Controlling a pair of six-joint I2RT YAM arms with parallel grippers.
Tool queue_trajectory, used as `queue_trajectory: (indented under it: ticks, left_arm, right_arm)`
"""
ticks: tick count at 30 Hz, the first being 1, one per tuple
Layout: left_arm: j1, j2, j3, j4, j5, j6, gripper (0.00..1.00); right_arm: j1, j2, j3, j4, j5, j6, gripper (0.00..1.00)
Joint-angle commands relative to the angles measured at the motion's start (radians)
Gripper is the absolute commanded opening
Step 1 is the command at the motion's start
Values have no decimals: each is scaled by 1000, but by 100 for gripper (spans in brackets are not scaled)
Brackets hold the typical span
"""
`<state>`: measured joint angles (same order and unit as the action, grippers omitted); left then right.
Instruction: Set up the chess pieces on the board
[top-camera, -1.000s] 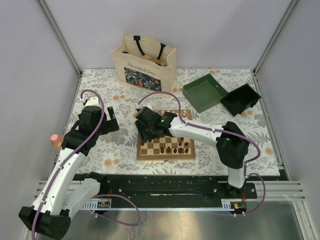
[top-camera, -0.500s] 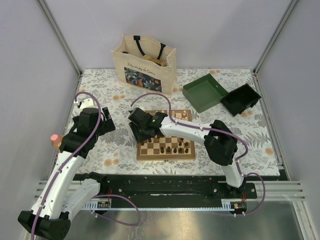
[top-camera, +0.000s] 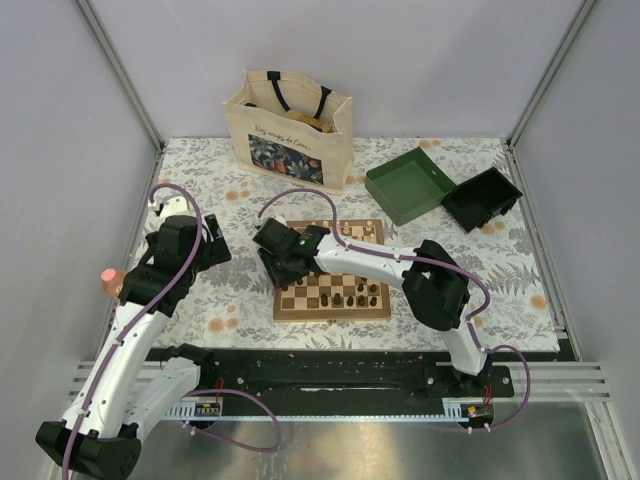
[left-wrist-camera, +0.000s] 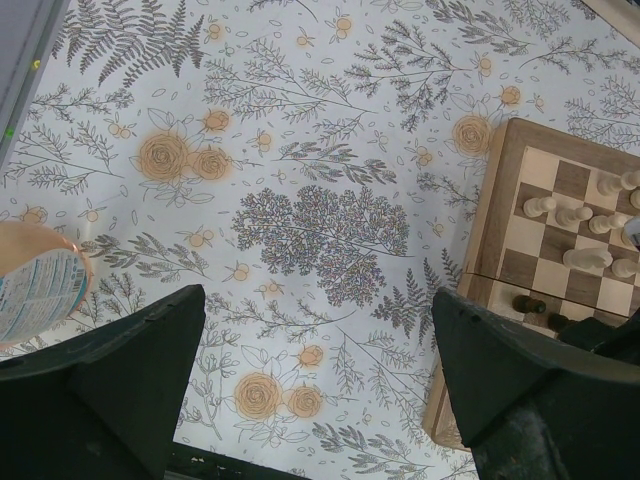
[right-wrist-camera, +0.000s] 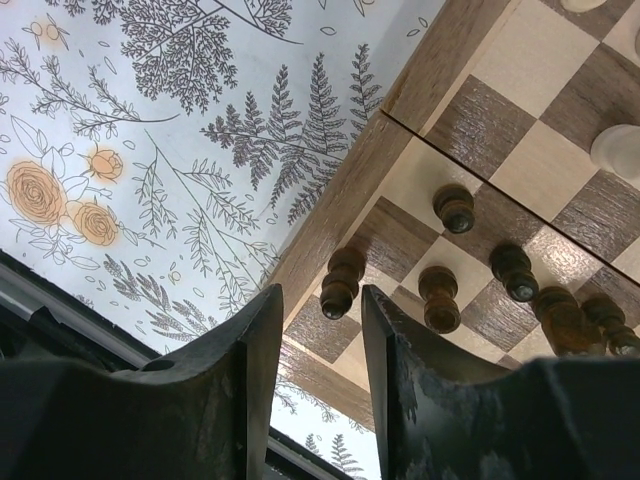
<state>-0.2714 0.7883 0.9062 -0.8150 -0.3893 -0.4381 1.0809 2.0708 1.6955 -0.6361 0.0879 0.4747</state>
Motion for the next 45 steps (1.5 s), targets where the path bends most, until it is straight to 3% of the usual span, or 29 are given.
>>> queue_trajectory:
  ticks: [1,16,31,45]
  left_arm:
    - [5,3,2,27,7,2,99]
    - [6,5,0,28,17,4,99]
    - [8,16,-1,28,24,4,99]
    - [9,23,-3,28,33,6,99]
  right_arm:
    - [14,20,49,-13,19,-16,45]
    - [16,-6,41,-10,9,-24,24]
    - [43,-274,-238,29,76,-8,22]
    - [45,-272,-300,23,88,-25,22]
